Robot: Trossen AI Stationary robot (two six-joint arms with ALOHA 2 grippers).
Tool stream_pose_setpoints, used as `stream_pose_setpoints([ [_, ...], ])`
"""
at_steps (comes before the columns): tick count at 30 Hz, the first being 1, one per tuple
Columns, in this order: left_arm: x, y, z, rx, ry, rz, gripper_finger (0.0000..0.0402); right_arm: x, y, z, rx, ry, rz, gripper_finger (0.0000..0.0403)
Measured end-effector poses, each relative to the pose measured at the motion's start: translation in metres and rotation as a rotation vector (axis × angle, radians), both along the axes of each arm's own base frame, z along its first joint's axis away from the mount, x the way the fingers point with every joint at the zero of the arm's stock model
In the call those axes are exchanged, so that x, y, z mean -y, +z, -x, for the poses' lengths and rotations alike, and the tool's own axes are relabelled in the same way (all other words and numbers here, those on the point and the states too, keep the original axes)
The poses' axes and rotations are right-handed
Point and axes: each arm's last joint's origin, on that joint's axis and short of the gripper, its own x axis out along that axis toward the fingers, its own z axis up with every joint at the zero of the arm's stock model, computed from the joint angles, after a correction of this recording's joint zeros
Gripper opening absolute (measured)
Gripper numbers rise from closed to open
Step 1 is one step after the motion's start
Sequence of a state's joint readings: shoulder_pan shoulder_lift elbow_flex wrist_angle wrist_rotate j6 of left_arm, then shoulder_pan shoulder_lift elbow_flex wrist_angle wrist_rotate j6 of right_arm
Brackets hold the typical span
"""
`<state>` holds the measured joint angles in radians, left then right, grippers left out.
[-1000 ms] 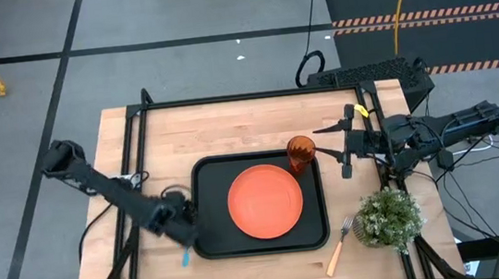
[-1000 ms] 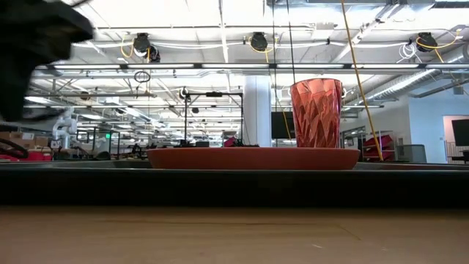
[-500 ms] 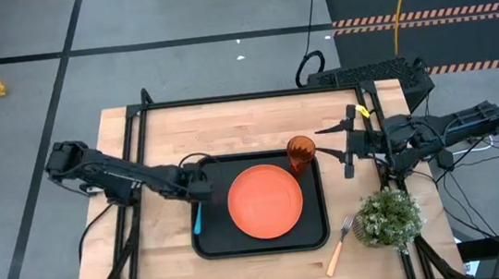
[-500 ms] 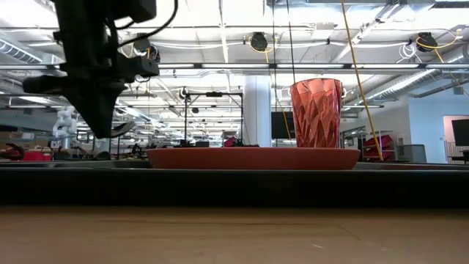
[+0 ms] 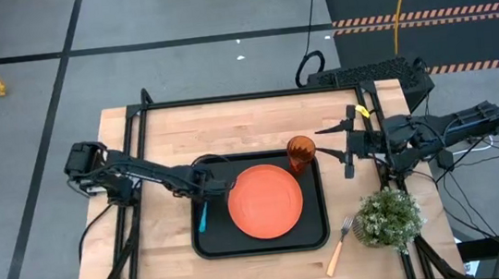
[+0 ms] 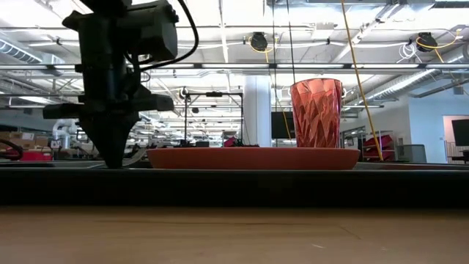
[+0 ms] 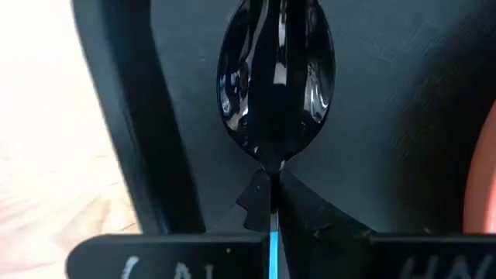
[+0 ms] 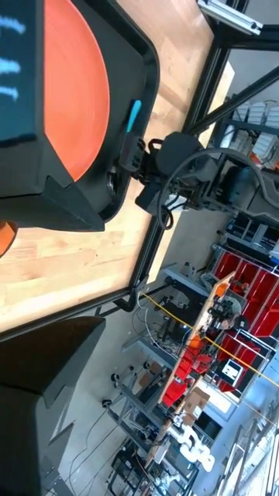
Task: Pick and place plate/cup/fork/spoon on tray
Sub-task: Put the blue spoon on the black serving tray
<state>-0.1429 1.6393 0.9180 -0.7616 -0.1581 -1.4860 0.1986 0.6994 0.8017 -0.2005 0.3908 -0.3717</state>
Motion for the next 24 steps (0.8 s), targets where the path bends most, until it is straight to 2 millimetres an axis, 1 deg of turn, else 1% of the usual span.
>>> stream_pose_setpoints([
  [10,-0.002,-0.001,-0.001,0.010,0.061,0.001,0.0008,0.000,-0.001,0.000,-0.004,-0.002,-0.008,0.0180],
  [14,0.000,-0.003,-0.001,0.010,0.103,0.000,0.0012,0.000,-0.001,0.000,-0.012,-0.002,-0.008,0.0180],
  [20,0.003,-0.009,-0.003,-0.002,0.105,0.000,0.0008,0.000,-0.002,0.000,-0.017,-0.003,-0.007,0.0180],
  [24,0.003,-0.010,-0.003,-0.007,0.104,-0.001,0.0024,0.000,-0.002,0.000,-0.019,-0.002,-0.006,0.0180],
])
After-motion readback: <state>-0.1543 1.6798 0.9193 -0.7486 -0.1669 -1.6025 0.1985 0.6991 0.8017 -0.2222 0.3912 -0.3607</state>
